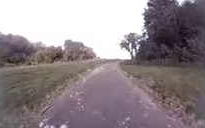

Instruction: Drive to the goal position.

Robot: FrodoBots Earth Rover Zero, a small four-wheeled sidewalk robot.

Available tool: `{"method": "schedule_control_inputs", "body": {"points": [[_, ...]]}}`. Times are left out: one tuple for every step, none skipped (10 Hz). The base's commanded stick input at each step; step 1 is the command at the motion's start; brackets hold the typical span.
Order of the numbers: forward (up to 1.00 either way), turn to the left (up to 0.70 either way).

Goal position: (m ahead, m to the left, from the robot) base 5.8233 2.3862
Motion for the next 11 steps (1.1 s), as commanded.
{"method": "schedule_control_inputs", "body": {"points": [[0.70, 0.00], [0.70, 0.00], [0.70, 0.00], [0.70, 0.00], [0.70, -0.06], [0.70, -0.28], [0.70, -0.35], [0.70, -0.35], [0.70, -0.35], [0.70, -0.35], [0.70, -0.35]]}}
